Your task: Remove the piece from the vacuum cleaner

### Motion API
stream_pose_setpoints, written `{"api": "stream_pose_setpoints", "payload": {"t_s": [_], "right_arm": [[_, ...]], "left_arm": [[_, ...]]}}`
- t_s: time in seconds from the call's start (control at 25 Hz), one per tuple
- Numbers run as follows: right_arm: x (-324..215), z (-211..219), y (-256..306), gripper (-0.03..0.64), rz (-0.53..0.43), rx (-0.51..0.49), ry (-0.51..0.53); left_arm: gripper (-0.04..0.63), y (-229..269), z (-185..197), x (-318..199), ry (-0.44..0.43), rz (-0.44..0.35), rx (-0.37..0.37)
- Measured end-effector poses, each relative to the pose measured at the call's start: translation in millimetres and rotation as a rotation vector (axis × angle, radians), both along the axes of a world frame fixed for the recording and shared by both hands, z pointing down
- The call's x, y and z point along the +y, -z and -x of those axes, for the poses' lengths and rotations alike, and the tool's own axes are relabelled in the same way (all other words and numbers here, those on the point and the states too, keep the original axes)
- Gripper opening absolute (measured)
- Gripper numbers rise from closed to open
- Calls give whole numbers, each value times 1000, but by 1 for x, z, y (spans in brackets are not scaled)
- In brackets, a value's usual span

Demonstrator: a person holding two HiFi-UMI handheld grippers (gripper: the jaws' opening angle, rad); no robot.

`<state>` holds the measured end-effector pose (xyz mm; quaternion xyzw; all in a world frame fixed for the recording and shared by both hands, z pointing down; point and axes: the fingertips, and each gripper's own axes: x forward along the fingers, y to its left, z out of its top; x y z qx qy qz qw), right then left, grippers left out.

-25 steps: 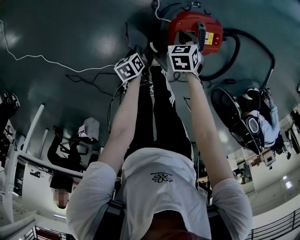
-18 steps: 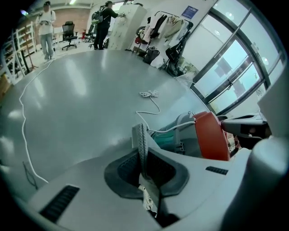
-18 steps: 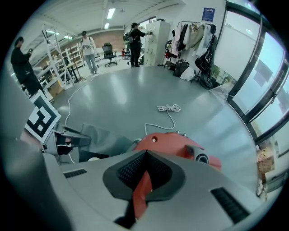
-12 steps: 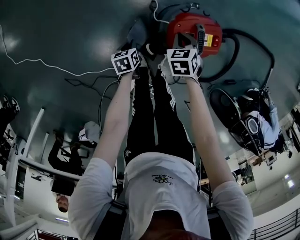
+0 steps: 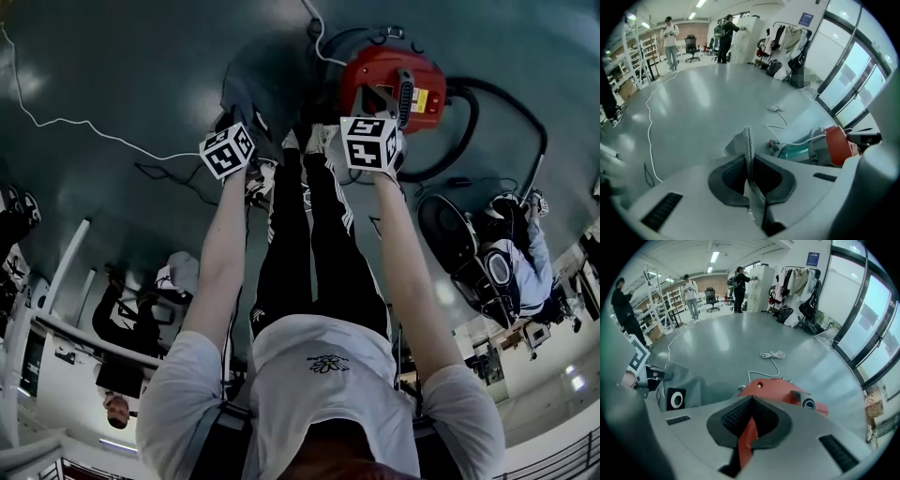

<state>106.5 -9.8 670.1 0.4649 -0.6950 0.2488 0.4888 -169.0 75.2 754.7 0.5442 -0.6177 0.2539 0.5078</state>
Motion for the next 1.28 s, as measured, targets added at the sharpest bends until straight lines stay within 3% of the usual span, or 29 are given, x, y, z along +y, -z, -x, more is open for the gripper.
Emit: {"api": "stream_pose_setpoints", "payload": {"t_s": [0.12, 0.52, 0.76, 0.92, 1.12, 1.28], "right_arm": [[0, -1, 1, 11, 13, 14, -8], [-13, 5, 18, 11, 52, 29, -27], [-36, 37, 125, 11, -85, -103, 11], [-46, 49, 224, 11, -185, -249, -42], [-60, 12, 368, 11, -365, -488, -281], [-69, -6, 458, 11, -510, -590, -227]], "left_arm": [[15, 19, 6, -22, -11, -77, -9], [15, 101, 10, -67, -16, -226, -34], [15, 215, -5, -89, -41, -381, -38], [15, 328, -24, -121, -37, -557, -18], [15, 477, -42, -144, -102, -732, -23], [15, 563, -57, -155, -75, -871, 33]]}}
